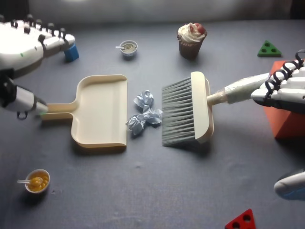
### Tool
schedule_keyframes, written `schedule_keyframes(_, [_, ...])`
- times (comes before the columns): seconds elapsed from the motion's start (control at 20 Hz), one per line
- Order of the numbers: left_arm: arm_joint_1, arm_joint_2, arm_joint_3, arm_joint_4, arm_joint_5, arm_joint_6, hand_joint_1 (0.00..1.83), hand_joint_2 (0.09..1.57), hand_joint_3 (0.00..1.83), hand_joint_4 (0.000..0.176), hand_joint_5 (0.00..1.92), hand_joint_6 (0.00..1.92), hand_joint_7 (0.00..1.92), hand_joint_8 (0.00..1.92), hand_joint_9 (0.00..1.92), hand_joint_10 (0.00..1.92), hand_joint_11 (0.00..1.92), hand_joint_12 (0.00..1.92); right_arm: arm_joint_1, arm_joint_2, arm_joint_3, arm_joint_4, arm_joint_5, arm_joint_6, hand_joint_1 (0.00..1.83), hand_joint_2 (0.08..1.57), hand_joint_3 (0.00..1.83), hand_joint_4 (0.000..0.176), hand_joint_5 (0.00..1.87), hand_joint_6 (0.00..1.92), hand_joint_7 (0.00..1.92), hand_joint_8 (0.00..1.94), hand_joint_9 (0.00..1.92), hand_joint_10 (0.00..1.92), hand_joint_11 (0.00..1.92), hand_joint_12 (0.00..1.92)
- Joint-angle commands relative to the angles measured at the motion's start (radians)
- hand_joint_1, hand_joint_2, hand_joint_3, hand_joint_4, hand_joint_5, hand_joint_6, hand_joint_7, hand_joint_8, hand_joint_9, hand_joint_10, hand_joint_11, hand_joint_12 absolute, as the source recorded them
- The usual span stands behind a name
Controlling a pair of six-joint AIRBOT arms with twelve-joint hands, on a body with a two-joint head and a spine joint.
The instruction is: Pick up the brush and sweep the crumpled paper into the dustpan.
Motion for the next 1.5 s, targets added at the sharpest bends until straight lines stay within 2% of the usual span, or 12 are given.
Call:
schedule_keyframes(0.0, [-0.001, 0.002, 0.011, 0.035, 0.101, 0.002, 0.88, 1.01, 0.0, 0.0, 0.02, 0.01, 0.06, 0.0, 0.1, 0.01, 0.07, 0.18, 0.01, 0.005, -0.007, -0.028, -0.028, 0.002, 0.0, 0.89, 0.0, 0.0, 0.2, 0.0, 0.23, 0.0, 0.22, 0.0, 0.21, 0.02])
schedule_keyframes(0.15, [0.028, -0.014, 0.022, -0.024, 0.103, 0.041, 0.86, 1.04, 0.0, 0.033, 0.11, 0.01, 0.06, 0.0, 0.09, 0.0, 0.0, 0.31, 0.01, 0.005, -0.025, -0.078, -0.079, 0.002, 0.0, 0.9, 0.0, 0.0, 0.18, 0.01, 0.21, 0.01, 0.21, 0.01, 0.19, 0.01])
schedule_keyframes(0.3, [0.046, -0.023, 0.025, -0.116, 0.108, 0.118, 0.83, 1.04, 0.0, 0.047, 0.27, 0.0, 0.12, 0.0, 0.13, 0.0, 0.01, 0.38, 0.01, 0.0, -0.037, -0.139, -0.119, 0.027, 0.0, 0.89, 0.0, 0.0, 0.18, 0.0, 0.2, 0.0, 0.2, 0.0, 0.19, 0.01])
schedule_keyframes(0.4, [0.057, -0.032, 0.027, -0.163, 0.117, 0.158, 0.8, 1.04, 0.0, 0.068, 0.31, 0.01, 0.13, 0.0, 0.14, 0.0, 0.01, 0.39, 0.01, -0.001, -0.037, -0.142, -0.124, 0.027, 0.0, 0.89, 0.0, 0.0, 0.18, 0.0, 0.21, 0.0, 0.2, 0.0, 0.19, 0.01])
schedule_keyframes(0.5, [0.063, -0.046, 0.031, -0.178, 0.124, 0.176, 0.82, 1.03, 0.0, 0.058, 0.34, 0.0, 0.17, 0.0, 0.16, 0.0, 0.0, 0.44, 0.01, -0.002, -0.037, -0.143, -0.124, 0.027, 0.0, 0.89, 0.0, 0.0, 0.17, 0.0, 0.2, 0.0, 0.19, 0.0, 0.17, 0.0])
schedule_keyframes(0.65, [0.072, -0.064, 0.038, -0.199, 0.132, 0.2, 0.83, 1.04, 0.0, 0.053, 0.32, 0.0, 0.15, 0.0, 0.13, 0.0, 0.0, 0.36, 0.009, -0.003, -0.037, -0.145, -0.124, 0.027, 0.0, 0.89, 0.0, 0.0, 0.18, 0.0, 0.2, 0.0, 0.18, 0.0, 0.17, 0.0])
schedule_keyframes(0.7, [0.073, -0.069, 0.04, -0.2, 0.134, 0.203, 0.85, 1.02, 0.0, 0.054, 0.35, 0.0, 0.17, 0.0, 0.15, 0.0, 0.0, 0.42, 0.009, -0.003, -0.038, -0.147, -0.124, 0.027, 0.0, 0.89, 0.0, 0.0, 0.17, 0.0, 0.19, 0.0, 0.18, 0.0, 0.16, 0.0])
schedule_keyframes(0.75, [0.076, -0.08, 0.046, -0.213, 0.139, 0.216, 0.83, 1.02, 0.0, 0.045, 0.32, 0.0, 0.16, 0.0, 0.14, 0.0, 0.0, 0.39, 0.007, -0.005, -0.039, -0.154, -0.124, 0.027, 0.0, 0.91, 0.01, 0.0, 0.19, 0.01, 0.21, 0.01, 0.2, 0.01, 0.19, 0.01])
schedule_keyframes(1.05, [0.104, -0.135, 0.077, -0.243, 0.151, 0.252, 0.81, 1.03, 0.0, 0.052, 0.32, 0.0, 0.15, 0.0, 0.15, 0.0, 0.0, 0.43, 0.005, -0.007, -0.04, -0.158, -0.127, 0.028, 0.0, 0.92, 0.01, 0.0, 0.19, 0.0, 0.22, 0.0, 0.21, 0.01, 0.2, 0.01])
schedule_keyframes(1.15, [0.108, -0.142, 0.081, -0.245, 0.155, 0.266, 0.79, 1.02, 0.0, 0.064, 0.31, 0.0, 0.17, 0.0, 0.16, 0.0, 0.0, 0.45, 0.004, -0.007, -0.039, -0.158, -0.128, 0.028, 0.0, 0.92, 0.01, 0.0, 0.16, 0.0, 0.2, 0.0, 0.2, 0.0, 0.18, 0.0])
schedule_keyframes(1.25, [0.108, -0.145, 0.081, -0.252, 0.158, 0.281, 0.82, 1.02, 0.0, 0.054, 0.33, 0.01, 0.16, 0.0, 0.14, 0.0, 0.0, 0.38, 0.004, -0.007, -0.039, -0.158, -0.13, 0.028, 0.0, 0.92, 0.01, 0.0, 0.16, 0.0, 0.2, 0.0, 0.19, 0.0, 0.18, 0.0])
schedule_keyframes(1.45, [0.116, -0.164, 0.094, -0.261, 0.163, 0.291, 0.82, 1.0, 0.0, 0.059, 0.34, 0.01, 0.17, 0.0, 0.15, 0.0, 0.0, 0.38, -0.004, -0.008, -0.054, -0.17, -0.194, 0.027, 0.0, 0.93, 0.01, 0.0, 0.18, 0.0, 0.2, 0.0, 0.19, 0.0, 0.18, 0.0])
